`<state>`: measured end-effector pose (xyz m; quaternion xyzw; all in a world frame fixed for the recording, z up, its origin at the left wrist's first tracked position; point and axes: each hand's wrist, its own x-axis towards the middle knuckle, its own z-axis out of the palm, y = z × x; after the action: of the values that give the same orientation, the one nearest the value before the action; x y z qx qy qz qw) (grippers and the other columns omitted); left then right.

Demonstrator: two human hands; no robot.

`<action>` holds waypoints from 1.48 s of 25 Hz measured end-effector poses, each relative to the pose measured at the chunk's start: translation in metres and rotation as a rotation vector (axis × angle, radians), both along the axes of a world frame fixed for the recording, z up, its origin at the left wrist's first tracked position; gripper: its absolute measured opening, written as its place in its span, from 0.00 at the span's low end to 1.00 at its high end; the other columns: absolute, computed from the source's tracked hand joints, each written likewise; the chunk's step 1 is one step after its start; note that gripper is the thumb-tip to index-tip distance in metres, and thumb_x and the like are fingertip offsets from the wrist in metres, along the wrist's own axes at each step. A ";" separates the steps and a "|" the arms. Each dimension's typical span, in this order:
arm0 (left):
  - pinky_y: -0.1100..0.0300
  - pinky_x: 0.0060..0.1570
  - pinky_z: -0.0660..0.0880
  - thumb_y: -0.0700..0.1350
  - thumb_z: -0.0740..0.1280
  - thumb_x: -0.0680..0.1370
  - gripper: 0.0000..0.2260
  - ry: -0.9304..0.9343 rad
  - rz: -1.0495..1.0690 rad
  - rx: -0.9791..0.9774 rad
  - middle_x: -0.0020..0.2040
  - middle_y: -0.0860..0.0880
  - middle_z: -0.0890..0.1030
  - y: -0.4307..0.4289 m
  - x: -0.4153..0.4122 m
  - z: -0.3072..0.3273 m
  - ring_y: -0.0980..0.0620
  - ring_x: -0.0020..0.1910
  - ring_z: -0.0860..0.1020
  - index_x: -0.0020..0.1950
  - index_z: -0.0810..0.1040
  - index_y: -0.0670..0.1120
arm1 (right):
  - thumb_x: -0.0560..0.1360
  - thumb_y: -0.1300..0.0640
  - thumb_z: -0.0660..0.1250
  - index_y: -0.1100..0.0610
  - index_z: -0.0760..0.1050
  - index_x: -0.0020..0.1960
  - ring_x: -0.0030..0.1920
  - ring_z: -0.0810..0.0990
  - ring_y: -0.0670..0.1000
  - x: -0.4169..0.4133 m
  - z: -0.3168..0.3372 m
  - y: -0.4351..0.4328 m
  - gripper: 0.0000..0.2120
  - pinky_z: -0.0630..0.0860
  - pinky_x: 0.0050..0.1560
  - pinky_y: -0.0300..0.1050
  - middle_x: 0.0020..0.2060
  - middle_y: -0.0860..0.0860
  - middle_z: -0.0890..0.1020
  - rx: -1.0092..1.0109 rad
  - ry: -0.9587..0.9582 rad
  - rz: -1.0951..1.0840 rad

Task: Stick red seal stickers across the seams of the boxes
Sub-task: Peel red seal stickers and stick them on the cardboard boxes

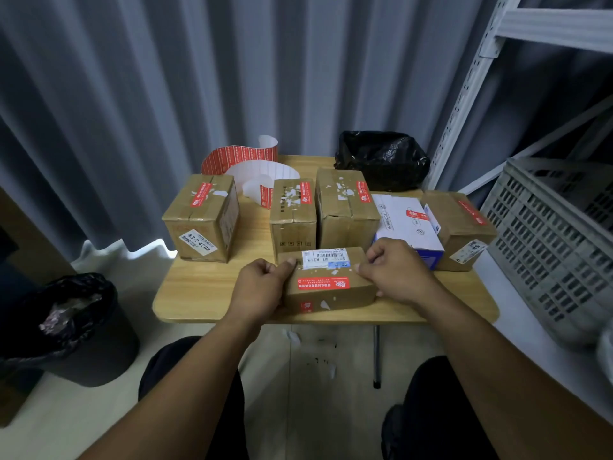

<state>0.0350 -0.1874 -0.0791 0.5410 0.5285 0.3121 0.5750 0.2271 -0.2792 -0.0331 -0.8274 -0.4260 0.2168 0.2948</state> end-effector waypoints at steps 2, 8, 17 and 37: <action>0.54 0.39 0.76 0.55 0.71 0.78 0.16 0.021 0.006 0.035 0.43 0.41 0.84 0.003 0.002 -0.001 0.47 0.40 0.81 0.41 0.70 0.47 | 0.75 0.52 0.73 0.56 0.78 0.46 0.45 0.82 0.53 0.002 0.000 0.000 0.08 0.81 0.49 0.56 0.41 0.52 0.83 0.017 -0.017 0.000; 0.43 0.52 0.79 0.55 0.72 0.74 0.13 0.078 0.084 0.160 0.45 0.45 0.82 0.009 0.004 0.000 0.46 0.46 0.82 0.48 0.71 0.50 | 0.77 0.55 0.72 0.56 0.81 0.42 0.48 0.81 0.47 -0.009 0.015 0.001 0.06 0.82 0.48 0.51 0.42 0.48 0.84 0.012 -0.032 0.114; 0.43 0.54 0.80 0.67 0.65 0.64 0.16 0.021 -0.010 0.089 0.57 0.43 0.80 0.013 0.006 -0.018 0.46 0.48 0.84 0.47 0.76 0.61 | 0.74 0.55 0.74 0.58 0.80 0.42 0.49 0.82 0.48 -0.018 0.010 0.003 0.07 0.83 0.52 0.52 0.44 0.48 0.84 -0.122 0.021 0.107; 0.45 0.52 0.81 0.61 0.67 0.71 0.15 -0.020 -0.012 0.121 0.54 0.44 0.82 0.013 0.008 -0.023 0.46 0.50 0.84 0.50 0.77 0.53 | 0.74 0.54 0.75 0.55 0.79 0.43 0.50 0.81 0.47 -0.023 0.005 0.001 0.07 0.83 0.50 0.47 0.45 0.44 0.83 -0.095 -0.029 0.102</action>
<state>0.0429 -0.1744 -0.1021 0.5747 0.4995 0.3455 0.5485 0.2045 -0.2785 -0.0284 -0.8206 -0.4612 0.2398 0.2376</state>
